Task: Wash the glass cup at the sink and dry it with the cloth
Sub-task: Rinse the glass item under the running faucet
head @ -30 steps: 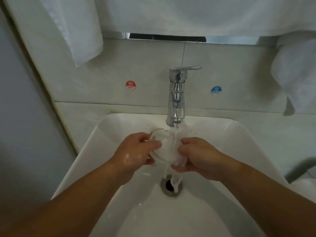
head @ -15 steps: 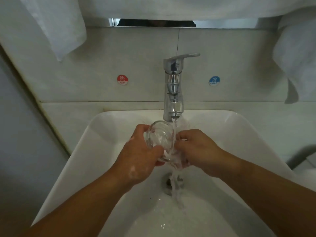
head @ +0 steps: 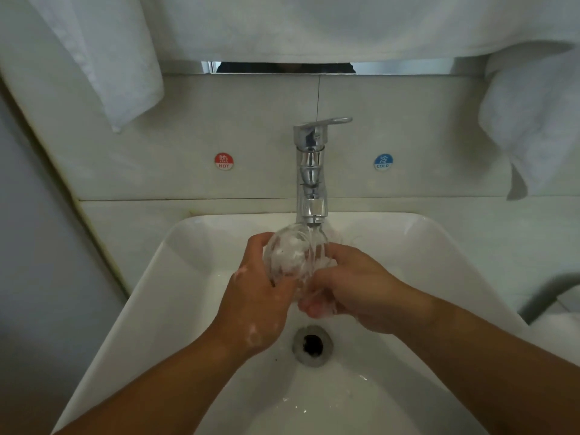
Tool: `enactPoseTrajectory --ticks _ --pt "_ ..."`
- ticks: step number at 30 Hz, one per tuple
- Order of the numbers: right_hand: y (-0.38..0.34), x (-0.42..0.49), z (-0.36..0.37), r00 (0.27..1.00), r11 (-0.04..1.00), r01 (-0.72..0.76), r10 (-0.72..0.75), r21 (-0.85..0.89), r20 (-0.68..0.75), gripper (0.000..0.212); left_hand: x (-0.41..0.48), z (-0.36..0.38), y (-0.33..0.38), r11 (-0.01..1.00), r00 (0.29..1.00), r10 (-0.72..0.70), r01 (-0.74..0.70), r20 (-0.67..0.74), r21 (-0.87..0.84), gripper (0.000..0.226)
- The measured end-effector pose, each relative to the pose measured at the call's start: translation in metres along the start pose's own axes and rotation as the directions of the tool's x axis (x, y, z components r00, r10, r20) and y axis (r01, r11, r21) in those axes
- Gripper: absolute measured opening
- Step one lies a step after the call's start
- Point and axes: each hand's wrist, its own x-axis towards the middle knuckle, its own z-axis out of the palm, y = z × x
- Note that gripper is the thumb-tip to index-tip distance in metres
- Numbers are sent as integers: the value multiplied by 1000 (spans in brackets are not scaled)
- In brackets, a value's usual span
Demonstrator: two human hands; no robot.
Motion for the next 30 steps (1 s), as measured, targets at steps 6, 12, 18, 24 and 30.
enactPoseTrajectory --ticks 6,12,18,24,30 --pt "6 5 -4 971 887 87 -177 -453 -161 21 4 -3 1 999 997 -44 42 63 28 47" --pt "3 4 0 998 988 35 -43 -151 -52 21 3 -2 3 999 1000 10 -10 15 41 43" --pt "6 6 0 983 934 73 -126 -350 -133 22 4 -4 4 998 999 -40 39 11 41 52" --pt "4 9 1 974 907 103 -174 -409 -141 21 3 -5 5 998 999 34 -33 -23 60 42" --pt "9 10 2 977 944 125 -171 -306 -129 17 1 -5 8 999 998 37 -35 -54 39 48"
